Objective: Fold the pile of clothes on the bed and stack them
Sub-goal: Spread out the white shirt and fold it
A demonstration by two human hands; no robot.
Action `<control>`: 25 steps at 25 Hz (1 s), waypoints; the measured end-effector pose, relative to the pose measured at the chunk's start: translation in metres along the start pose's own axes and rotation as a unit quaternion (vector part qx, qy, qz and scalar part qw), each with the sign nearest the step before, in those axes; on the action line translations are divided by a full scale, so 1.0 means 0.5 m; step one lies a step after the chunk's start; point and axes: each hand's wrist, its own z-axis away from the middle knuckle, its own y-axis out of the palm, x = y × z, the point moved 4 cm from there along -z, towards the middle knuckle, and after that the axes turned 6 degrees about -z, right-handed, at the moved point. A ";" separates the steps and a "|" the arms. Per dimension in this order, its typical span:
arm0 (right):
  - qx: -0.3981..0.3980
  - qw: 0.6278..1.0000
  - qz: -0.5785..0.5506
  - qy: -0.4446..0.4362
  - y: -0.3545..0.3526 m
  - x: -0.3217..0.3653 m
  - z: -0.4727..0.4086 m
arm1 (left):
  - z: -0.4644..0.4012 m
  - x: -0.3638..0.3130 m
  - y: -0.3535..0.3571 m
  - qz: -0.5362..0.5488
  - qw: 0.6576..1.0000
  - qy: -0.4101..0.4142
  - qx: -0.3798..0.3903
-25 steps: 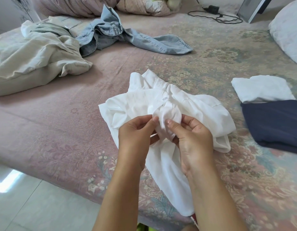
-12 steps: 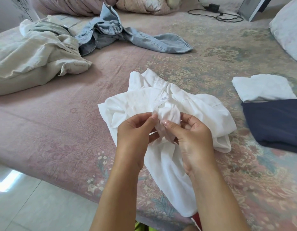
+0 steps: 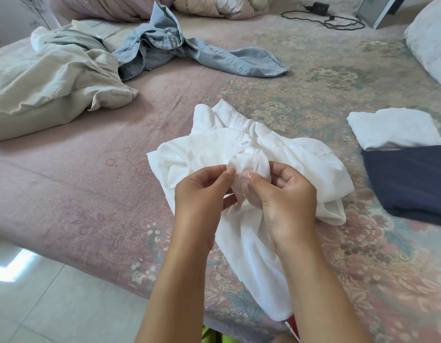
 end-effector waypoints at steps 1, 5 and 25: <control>-0.002 1.000 -0.007 0.007 -0.001 0.000 -0.001 | 0.000 -0.001 0.000 -0.002 1.000 0.002 -0.002; 0.000 0.999 -0.032 0.028 -0.002 -0.004 -0.003 | 0.001 -0.001 -0.001 -0.013 1.000 0.006 -0.013; 0.000 0.999 0.032 0.002 -0.004 -0.015 -0.006 | -0.002 -0.005 -0.008 -0.072 0.995 0.064 -0.038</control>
